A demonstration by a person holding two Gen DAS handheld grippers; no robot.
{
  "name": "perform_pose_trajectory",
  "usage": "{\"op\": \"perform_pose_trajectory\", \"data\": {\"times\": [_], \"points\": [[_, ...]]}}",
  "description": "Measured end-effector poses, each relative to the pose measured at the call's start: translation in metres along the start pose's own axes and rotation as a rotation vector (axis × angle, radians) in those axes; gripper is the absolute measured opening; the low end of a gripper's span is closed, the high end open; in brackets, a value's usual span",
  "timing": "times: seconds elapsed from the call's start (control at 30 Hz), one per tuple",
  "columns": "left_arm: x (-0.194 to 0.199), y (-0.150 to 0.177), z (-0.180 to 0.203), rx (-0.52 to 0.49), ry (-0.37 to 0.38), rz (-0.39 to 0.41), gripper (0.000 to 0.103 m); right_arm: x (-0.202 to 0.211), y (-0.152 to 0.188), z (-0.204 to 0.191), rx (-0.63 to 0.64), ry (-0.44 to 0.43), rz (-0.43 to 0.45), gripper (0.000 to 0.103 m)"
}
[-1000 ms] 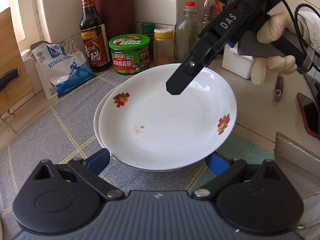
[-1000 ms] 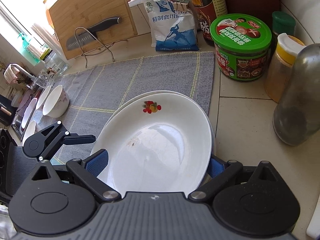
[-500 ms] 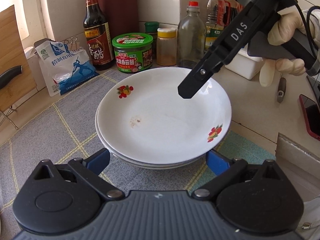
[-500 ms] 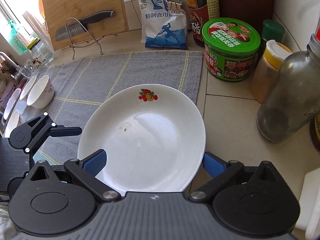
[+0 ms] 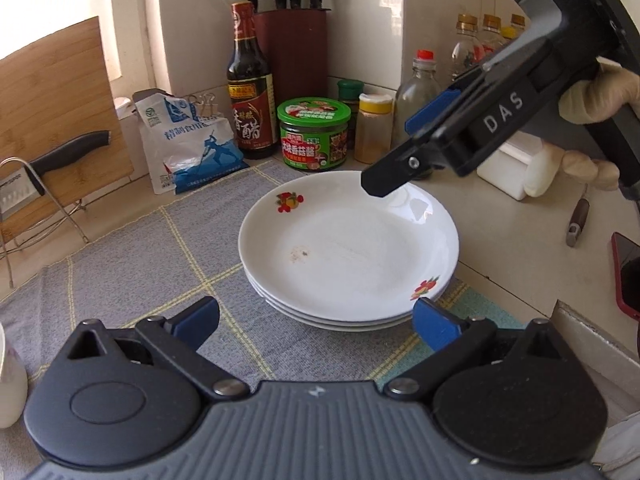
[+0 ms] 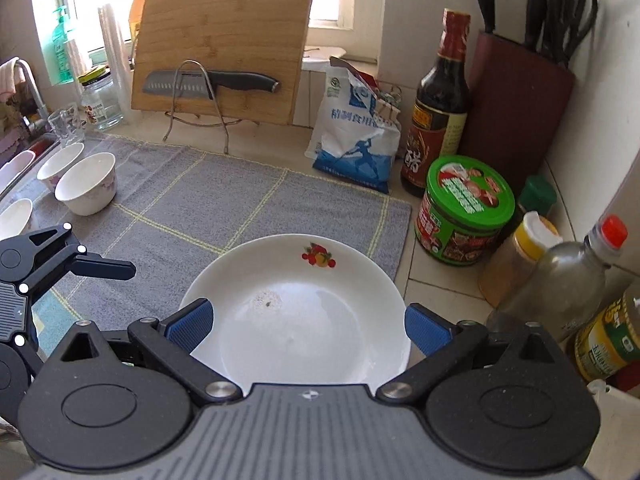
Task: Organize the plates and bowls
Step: 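Move the right gripper to the white bowls and grasp a bowl rim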
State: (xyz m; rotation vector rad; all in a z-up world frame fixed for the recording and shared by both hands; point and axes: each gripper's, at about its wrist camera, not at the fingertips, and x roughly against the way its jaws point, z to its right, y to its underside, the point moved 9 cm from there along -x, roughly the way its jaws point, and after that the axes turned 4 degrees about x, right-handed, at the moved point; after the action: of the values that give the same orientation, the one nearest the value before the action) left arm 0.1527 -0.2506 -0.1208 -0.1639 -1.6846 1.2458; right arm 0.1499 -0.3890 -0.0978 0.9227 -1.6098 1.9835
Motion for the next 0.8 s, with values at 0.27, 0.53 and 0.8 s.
{"op": "perform_pose_trajectory", "data": {"times": [0.27,0.53,0.8], "points": [[0.039,0.017,-0.025,0.088,-0.19,0.026,0.102,0.002,-0.013,-0.05,0.098,-0.035,0.078,0.103],[0.081,0.049,-0.068,0.167,-0.284,0.039,0.102,0.003,-0.034,-0.109,0.124,-0.064,0.135,0.103],[0.133,0.081,-0.119,0.183,-0.322,0.069,0.102,-0.016,-0.063,-0.185,0.134,-0.102,0.141,0.103]]}}
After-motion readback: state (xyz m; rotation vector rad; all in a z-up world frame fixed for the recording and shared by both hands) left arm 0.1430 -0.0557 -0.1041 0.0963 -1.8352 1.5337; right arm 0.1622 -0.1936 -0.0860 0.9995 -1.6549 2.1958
